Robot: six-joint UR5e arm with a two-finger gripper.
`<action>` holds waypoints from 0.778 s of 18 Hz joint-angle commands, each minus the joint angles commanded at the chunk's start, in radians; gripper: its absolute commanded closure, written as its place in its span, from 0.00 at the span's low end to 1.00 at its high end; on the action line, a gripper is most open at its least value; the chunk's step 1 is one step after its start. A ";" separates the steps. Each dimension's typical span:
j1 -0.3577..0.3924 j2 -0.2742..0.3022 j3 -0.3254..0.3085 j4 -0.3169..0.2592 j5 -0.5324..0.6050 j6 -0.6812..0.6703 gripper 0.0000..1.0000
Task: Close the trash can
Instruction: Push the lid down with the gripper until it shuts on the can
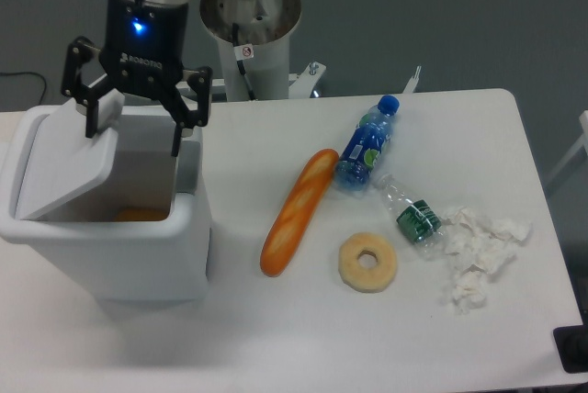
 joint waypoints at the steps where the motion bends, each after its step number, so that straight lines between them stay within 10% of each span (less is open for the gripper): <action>1: 0.002 0.000 -0.006 -0.002 0.011 0.014 0.00; 14: 0.009 0.003 -0.077 -0.002 0.078 0.075 0.00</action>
